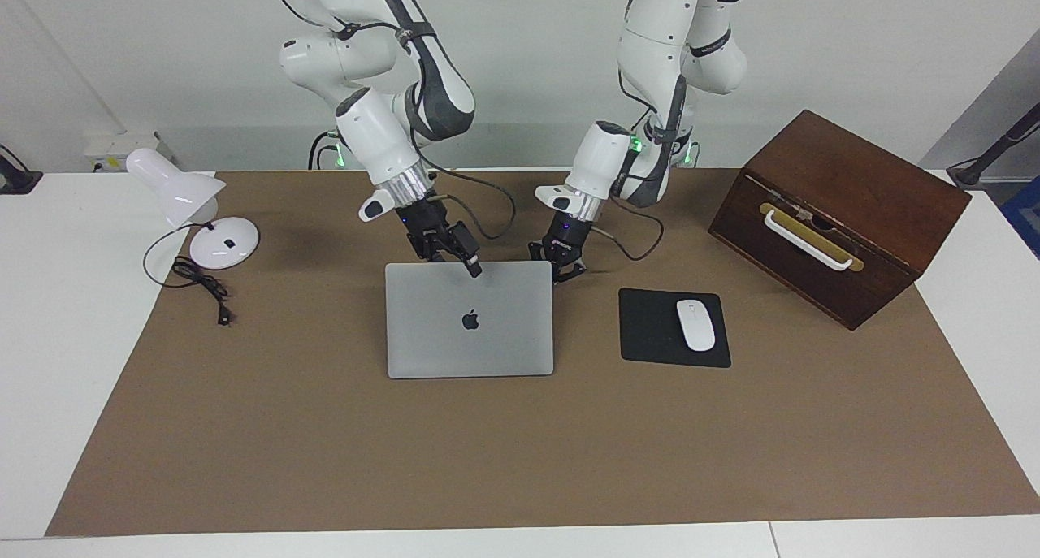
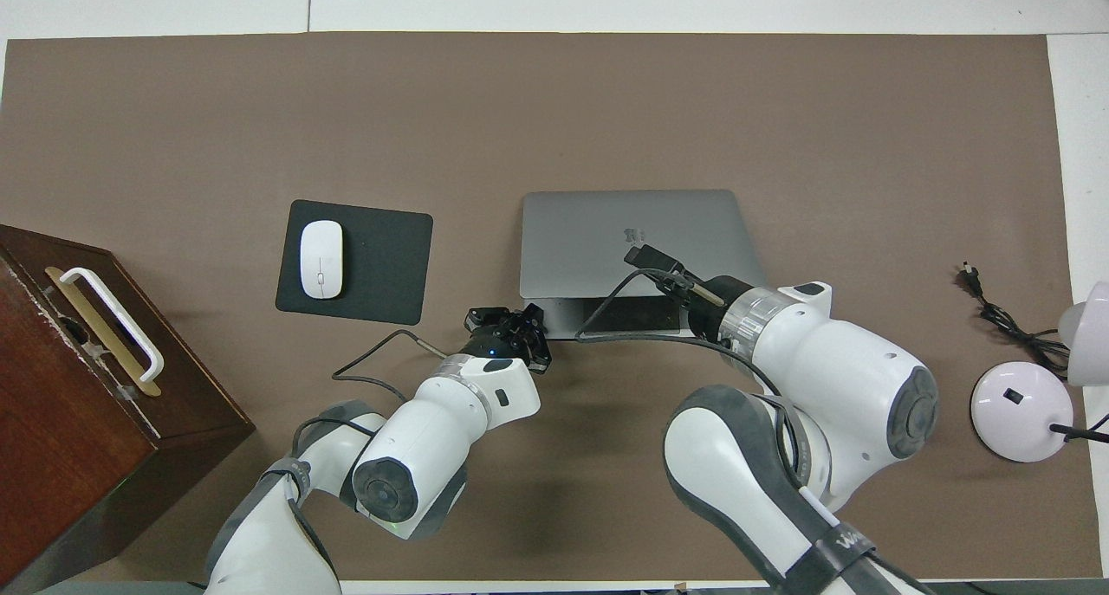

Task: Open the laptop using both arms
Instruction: 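Hold the base with the left gripper and lift the lid with the right gripper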

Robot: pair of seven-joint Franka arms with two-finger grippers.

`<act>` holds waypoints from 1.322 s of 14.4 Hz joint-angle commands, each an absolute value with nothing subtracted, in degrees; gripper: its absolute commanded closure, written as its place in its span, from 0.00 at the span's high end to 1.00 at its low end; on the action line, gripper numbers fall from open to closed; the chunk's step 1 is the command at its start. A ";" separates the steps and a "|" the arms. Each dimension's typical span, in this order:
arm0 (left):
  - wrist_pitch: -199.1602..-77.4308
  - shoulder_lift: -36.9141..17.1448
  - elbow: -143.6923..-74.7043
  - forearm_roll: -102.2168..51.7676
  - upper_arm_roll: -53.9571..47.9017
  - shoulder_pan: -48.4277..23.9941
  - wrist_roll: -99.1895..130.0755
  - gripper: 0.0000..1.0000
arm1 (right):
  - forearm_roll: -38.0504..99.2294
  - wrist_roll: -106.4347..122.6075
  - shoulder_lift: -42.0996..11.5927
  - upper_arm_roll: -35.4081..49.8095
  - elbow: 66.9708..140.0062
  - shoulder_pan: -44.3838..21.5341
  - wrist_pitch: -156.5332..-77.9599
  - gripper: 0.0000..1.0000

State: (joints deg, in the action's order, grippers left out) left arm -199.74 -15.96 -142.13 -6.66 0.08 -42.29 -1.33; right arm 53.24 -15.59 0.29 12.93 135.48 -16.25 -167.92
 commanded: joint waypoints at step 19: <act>-200.83 -18.81 -141.15 -5.80 0.97 -43.86 -1.85 0.00 | 54.05 -15.82 -5.54 12.57 122.70 -14.59 -164.36 1.00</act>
State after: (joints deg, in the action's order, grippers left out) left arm -199.91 -16.05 -142.13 -6.65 0.10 -42.45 -1.83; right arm 53.24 -15.62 -4.44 12.32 125.00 -15.28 -165.40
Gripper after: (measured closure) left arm 0.991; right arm 0.000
